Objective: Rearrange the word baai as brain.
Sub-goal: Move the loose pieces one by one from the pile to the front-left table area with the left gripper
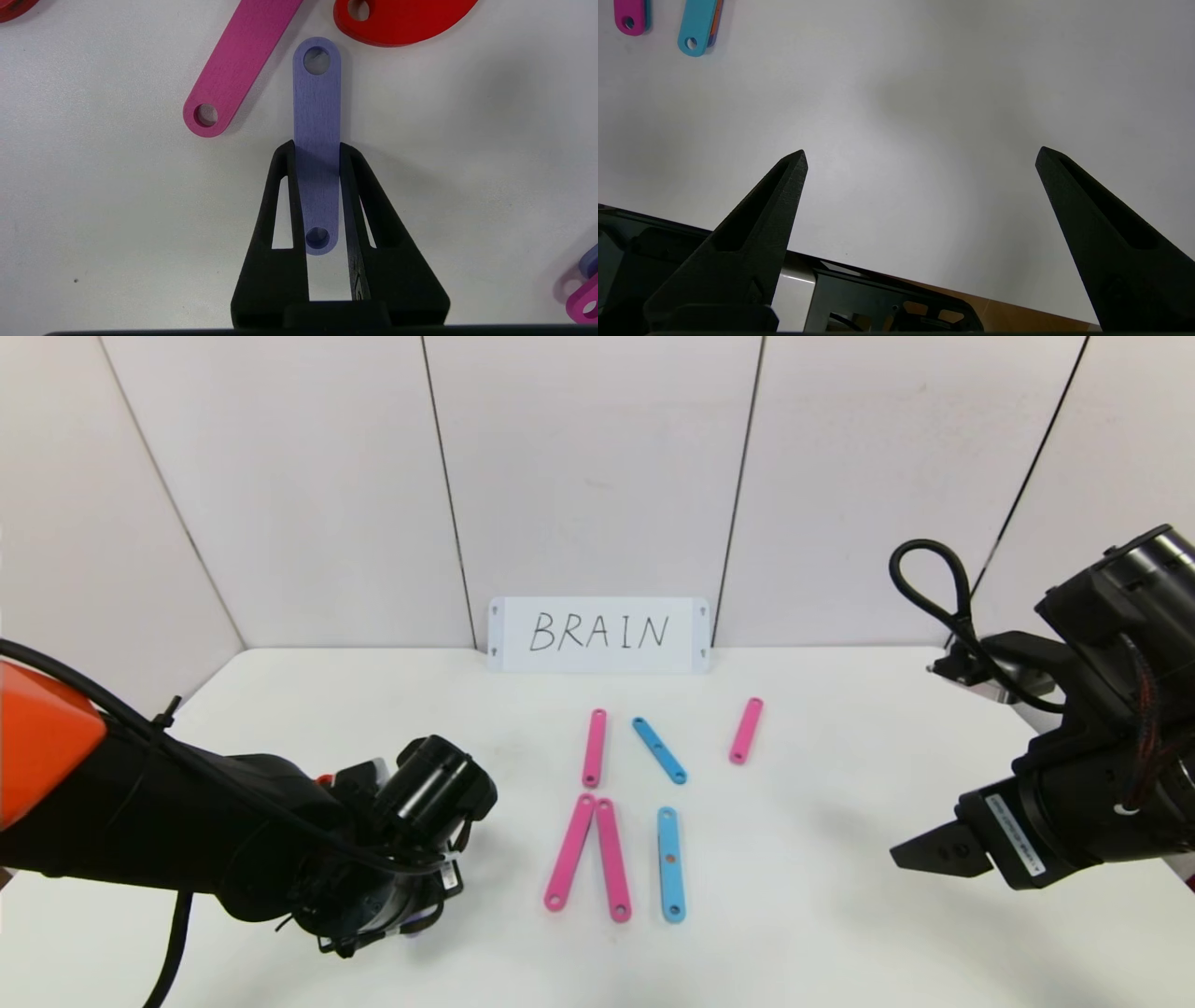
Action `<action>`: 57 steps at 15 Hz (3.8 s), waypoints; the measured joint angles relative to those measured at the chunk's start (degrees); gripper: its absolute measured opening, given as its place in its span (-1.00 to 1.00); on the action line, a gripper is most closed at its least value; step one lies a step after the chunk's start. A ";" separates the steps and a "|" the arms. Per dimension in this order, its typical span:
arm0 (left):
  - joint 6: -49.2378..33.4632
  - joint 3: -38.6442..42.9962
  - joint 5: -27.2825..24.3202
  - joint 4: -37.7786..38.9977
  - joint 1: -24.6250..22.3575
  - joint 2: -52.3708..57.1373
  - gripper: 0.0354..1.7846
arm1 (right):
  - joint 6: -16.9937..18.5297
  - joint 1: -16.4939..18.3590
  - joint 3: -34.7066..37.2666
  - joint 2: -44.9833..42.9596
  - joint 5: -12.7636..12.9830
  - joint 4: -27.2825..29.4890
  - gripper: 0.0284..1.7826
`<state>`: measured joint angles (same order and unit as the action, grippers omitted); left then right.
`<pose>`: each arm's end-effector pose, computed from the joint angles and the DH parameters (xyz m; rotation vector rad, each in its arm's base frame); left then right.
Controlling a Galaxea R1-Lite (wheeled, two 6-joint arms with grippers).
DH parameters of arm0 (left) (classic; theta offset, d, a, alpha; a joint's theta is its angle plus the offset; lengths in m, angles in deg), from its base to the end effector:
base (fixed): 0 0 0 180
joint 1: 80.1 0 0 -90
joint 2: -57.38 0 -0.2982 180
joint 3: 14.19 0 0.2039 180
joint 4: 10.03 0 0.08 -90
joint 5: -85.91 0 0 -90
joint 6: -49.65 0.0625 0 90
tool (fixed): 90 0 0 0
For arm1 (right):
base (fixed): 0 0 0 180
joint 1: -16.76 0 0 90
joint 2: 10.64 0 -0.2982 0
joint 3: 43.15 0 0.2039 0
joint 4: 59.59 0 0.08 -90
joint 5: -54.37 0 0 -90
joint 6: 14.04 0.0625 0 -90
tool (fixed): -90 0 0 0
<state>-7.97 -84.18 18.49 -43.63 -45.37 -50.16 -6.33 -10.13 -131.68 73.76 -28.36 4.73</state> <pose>0.2570 -0.1489 0.0297 -0.3068 1.0322 0.3602 0.2220 0.1037 0.1883 -0.1881 1.0244 0.2410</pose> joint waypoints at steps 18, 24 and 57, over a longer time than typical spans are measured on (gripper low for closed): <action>0.00 0.26 1.45 1.46 3.58 -0.23 0.79 | 0.00 0.02 0.07 -1.18 -0.07 0.05 0.92; -0.09 -1.54 1.23 2.15 3.63 -0.63 0.80 | 0.00 0.00 0.00 -1.62 -0.29 0.06 0.92; 0.02 -3.02 3.11 2.26 3.58 2.21 0.89 | -0.02 0.00 0.29 -1.90 -0.02 0.00 0.92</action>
<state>-7.95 -87.21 21.60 -41.38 -41.78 -47.96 -6.36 -10.13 -131.39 71.85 -28.39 4.73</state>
